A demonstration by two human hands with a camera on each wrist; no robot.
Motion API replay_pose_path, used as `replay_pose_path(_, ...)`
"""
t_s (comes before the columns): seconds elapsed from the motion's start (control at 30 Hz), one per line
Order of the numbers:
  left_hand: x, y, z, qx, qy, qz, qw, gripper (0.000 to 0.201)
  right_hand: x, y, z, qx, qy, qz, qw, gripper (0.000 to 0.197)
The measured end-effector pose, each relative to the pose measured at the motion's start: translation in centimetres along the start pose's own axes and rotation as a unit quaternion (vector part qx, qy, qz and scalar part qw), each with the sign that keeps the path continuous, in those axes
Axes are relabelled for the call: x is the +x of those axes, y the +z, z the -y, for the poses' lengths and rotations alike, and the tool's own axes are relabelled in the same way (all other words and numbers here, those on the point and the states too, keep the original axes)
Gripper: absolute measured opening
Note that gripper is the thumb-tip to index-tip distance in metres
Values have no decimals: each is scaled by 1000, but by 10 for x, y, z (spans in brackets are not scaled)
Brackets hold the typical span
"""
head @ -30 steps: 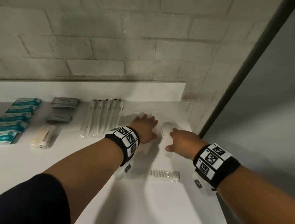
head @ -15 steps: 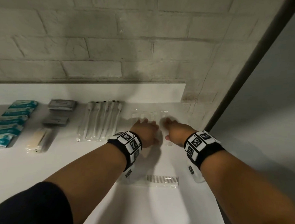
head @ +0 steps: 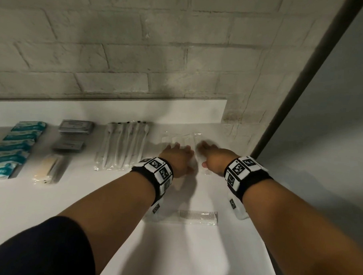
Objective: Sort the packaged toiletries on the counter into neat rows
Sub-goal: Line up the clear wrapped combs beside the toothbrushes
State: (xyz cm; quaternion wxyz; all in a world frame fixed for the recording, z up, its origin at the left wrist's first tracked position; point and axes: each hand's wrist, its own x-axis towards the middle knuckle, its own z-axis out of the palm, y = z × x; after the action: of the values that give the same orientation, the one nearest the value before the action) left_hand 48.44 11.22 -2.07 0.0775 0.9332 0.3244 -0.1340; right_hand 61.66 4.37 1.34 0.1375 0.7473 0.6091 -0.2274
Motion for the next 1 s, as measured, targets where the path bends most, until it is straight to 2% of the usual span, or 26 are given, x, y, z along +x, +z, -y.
replay_pose_path(0.07,-1,0,0,10,1,-2,1000,66,-3,-1,-3,43,-14,-18,999,73)
replay_pose_path(0.17,-1,-1,1,15,0,10,1000,68,-17,-6,-5,183,-31,-103,977,67)
replay_pose_path(0.23,-1,-4,2,19,2,15,1000,68,-34,-4,2,193,-42,-131,971,37)
replay_pose_path(0.27,-2,-6,2,24,6,18,1000,67,-44,-1,8,177,-55,-107,977,22)
replay_pose_path(0.3,-1,-8,1,32,11,21,999,66,-53,5,16,153,-81,-68,982,14)
replay_pose_path(0.37,-2,-11,2,49,17,27,998,63,-71,17,39,53,-153,-7,987,24)
replay_pose_path(0.47,-2,-14,3,55,4,44,997,59,-79,36,67,-100,-202,-9,974,43)
replay_pose_path(0.53,-2,-14,3,56,3,52,997,59,-79,42,77,-138,-218,-16,966,43)
replay_pose_path(0.67,-1,-14,3,56,1,63,996,61,-84,40,77,-134,-248,-27,959,29)
replay_pose_path(0.9,0,-15,3,53,0,71,996,61,-86,39,67,-122,-253,-45,959,27)
replay_pose_path(1.0,-1,-15,5,64,19,59,996,57,-82,26,45,-74,-263,-91,958,29)
